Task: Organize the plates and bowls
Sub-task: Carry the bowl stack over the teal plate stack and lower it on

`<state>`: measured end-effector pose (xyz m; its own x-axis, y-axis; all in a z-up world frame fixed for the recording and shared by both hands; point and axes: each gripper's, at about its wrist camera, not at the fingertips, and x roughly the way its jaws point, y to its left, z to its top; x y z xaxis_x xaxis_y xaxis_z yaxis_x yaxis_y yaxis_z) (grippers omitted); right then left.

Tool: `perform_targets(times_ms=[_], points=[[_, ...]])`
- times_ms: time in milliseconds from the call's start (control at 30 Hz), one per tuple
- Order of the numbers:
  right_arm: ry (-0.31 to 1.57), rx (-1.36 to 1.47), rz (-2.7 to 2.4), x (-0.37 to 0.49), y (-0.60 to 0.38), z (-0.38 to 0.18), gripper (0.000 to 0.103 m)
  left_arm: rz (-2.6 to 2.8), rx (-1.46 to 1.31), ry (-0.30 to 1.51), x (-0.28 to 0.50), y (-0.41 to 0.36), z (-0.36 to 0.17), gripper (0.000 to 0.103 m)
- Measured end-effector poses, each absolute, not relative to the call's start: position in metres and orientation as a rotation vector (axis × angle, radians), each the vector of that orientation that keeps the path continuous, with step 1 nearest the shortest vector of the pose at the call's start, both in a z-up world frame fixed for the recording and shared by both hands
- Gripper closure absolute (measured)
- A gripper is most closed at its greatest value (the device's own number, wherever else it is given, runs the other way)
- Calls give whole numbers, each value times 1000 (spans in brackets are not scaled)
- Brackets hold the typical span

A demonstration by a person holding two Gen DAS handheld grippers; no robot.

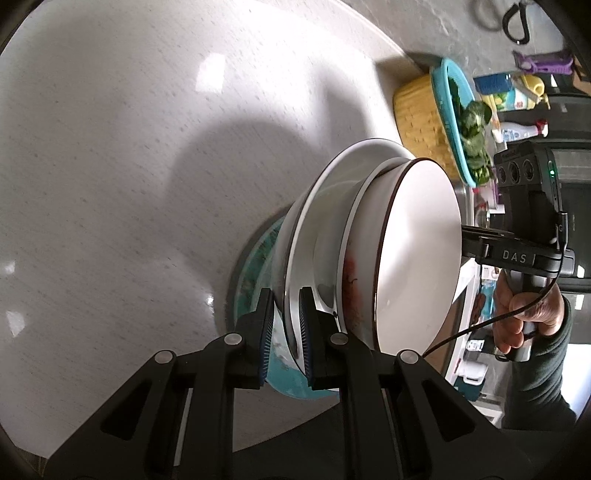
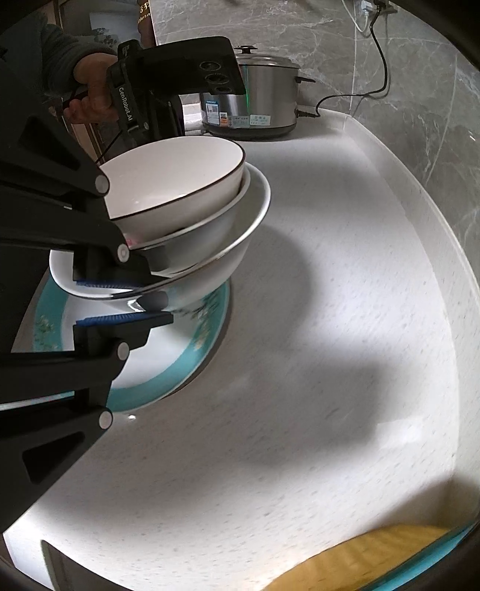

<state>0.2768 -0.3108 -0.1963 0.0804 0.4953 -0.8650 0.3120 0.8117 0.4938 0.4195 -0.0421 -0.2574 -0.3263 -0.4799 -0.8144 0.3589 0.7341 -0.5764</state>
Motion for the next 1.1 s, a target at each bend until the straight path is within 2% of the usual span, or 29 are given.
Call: perform_targets(times_ms=[567, 1100], points=[[1562, 709, 155, 231, -332, -220, 87, -823, -69, 1767, 365, -91, -284, 94], [1561, 674, 200, 232, -326, -231, 88, -761, -113, 1744, 360, -73, -296, 93]])
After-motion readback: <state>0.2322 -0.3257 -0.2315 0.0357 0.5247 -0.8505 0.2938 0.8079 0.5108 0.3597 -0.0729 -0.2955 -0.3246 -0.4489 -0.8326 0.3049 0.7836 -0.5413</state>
